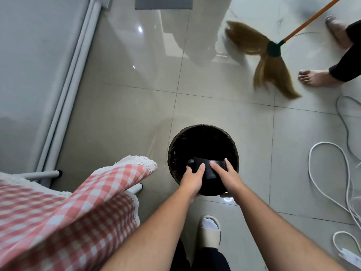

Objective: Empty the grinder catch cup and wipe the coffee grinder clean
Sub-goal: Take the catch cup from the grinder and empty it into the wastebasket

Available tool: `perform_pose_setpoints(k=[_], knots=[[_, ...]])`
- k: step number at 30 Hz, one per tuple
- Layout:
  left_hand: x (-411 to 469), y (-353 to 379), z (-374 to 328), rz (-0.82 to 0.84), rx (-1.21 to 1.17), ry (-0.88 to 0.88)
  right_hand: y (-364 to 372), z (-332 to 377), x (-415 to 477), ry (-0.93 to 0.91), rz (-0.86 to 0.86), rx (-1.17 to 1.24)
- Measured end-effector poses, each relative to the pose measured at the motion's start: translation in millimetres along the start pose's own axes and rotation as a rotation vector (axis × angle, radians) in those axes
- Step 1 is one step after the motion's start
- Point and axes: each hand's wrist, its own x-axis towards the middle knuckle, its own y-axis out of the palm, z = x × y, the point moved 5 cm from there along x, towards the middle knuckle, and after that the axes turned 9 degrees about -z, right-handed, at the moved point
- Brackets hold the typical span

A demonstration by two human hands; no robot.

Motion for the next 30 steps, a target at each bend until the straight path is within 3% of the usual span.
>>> perform_pose_setpoints(k=[6,18,24,30], knots=[[-4.2,11.9,2.2,-0.059,0.175,0.099,-3.7,-0.9,5.2,0.0,-0.056,-0.034],[4.6,20.8,-1.0,-0.023,0.074,0.023,-3.2,7.6,11.0,-0.084,-0.155,-0.178],[10.0,20.3,-2.1,-0.057,0.021,-0.007,-3.8,21.7,17.0,-0.117,-0.162,-0.307],[11.9,17.0,-2.4,-0.045,0.038,-0.017,-0.5,22.7,15.9,-0.104,-0.122,-0.275]])
